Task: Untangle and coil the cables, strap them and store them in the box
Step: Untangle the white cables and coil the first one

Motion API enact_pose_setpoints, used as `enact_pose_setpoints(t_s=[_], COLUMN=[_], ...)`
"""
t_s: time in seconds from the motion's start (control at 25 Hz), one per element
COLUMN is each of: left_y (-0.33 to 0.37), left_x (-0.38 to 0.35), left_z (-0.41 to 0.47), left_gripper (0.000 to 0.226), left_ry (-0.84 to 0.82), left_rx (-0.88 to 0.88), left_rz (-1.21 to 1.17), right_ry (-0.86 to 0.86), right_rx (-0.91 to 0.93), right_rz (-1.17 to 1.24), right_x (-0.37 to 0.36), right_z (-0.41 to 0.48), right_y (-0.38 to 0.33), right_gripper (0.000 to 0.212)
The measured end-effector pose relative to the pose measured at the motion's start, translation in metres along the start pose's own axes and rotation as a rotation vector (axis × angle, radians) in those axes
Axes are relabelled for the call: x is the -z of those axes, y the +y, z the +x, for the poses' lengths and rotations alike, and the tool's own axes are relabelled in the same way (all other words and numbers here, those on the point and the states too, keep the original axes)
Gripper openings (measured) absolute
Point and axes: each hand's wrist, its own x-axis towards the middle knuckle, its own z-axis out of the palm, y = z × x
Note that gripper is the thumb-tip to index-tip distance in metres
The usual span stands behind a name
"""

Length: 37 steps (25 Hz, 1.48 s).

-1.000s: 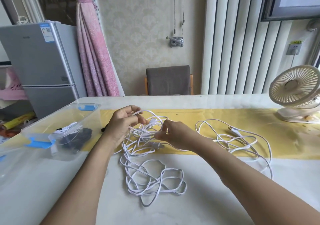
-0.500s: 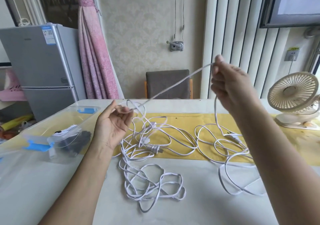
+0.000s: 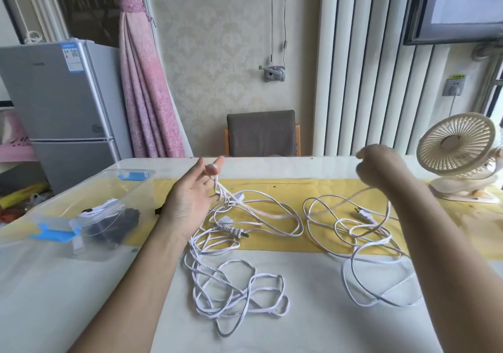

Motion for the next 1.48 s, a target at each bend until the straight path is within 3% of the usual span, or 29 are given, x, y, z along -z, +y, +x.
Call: enact_pose_setpoints(t_s=[0.04, 0.12, 0.2, 0.28, 0.36, 0.4, 0.44, 0.6, 0.68, 0.84, 0.92, 1.0, 1.12, 1.2, 1.28, 1.36, 1.4, 1.48], left_y=[-0.003, -0.008, -0.015, -0.019, -0.020, -0.020, -0.019, -0.022, -0.022, -0.011, -0.013, -0.016, -0.005, 0.007, 0.016, 0.019, 0.019, 0.015], left_x=[0.000, -0.003, -0.008, -0.011, -0.014, -0.012, -0.014, -0.006, -0.003, -0.002, 0.000, 0.005, 0.023, 0.038, 0.055, 0.061, 0.058, 0.046], left_z=[0.001, 0.002, 0.001, 0.001, -0.001, -0.001, -0.002, 0.005, 0.006, -0.001, 0.001, 0.006, 0.012, 0.011, 0.011, 0.011, 0.012, 0.014], left_gripper=[0.040, 0.051, 0.052, 0.050, 0.088, 0.058, 0.046, 0.046, 0.035, 0.013, 0.016, 0.011, 0.011, 0.014, 0.020, 0.024, 0.025, 0.028], left_ry=[-0.031, -0.079, -0.146, -0.153, -0.183, -0.161, -0.120, 0.195, 0.230, -0.030, 0.025, 0.228, 0.518, 0.604, 0.633, 0.594, 0.555, 0.447], left_rx=[0.018, 0.021, 0.037, 0.029, 0.010, -0.010, -0.026, -0.085, -0.151, -0.045, -0.054, -0.134, -0.192, -0.222, -0.266, -0.290, -0.275, -0.214], left_rz=[0.023, 0.026, 0.023, 0.012, 0.016, 0.004, 0.006, 0.473, 0.606, 0.501, 0.547, 0.575, 0.159, -0.191, -0.330, -0.344, -0.331, -0.286], right_ry=[-0.005, -0.058, -0.316, -0.570, -0.682, -0.681, -0.642, -0.348, -0.379, -0.547, -0.633, -0.695, -0.531, -0.261, 0.025, 0.243, 0.260, 0.129], right_rx=[0.095, 0.342, 0.523, 0.584, 0.607, 0.602, 0.585, 0.563, 0.540, 0.593, 0.639, 0.690, 0.642, 0.441, 0.157, -0.069, -0.143, -0.233], right_rz=[0.060, 0.370, 0.657, 0.692, 0.742, 0.818, 0.879, 0.741, 0.719, 0.406, 0.417, 0.684, 1.164, 1.367, 1.433, 1.176, 0.903, 0.335], right_x=[-0.001, 0.000, -0.006, -0.019, -0.031, -0.034, -0.032, -0.012, -0.003, 0.011, 0.018, 0.028, 0.048, 0.055, 0.053, 0.046, 0.041, 0.027], right_z=[-0.008, -0.028, -0.053, -0.078, -0.090, -0.092, -0.090, -0.068, -0.063, -0.058, -0.058, -0.054, -0.042, -0.028, -0.012, 0.001, 0.006, 0.009], right_y=[-0.016, -0.051, -0.084, -0.108, -0.119, -0.120, -0.119, -0.102, -0.094, -0.075, -0.068, -0.059, -0.039, -0.021, -0.001, 0.019, 0.028, 0.038], right_gripper=[0.042, 0.034, 0.014, 0.027, 0.024, 0.016, 0.012, 0.020, 0.021, 0.020, 0.020, 0.017, 0.016, 0.020, 0.025, 0.021, 0.018, 0.024])
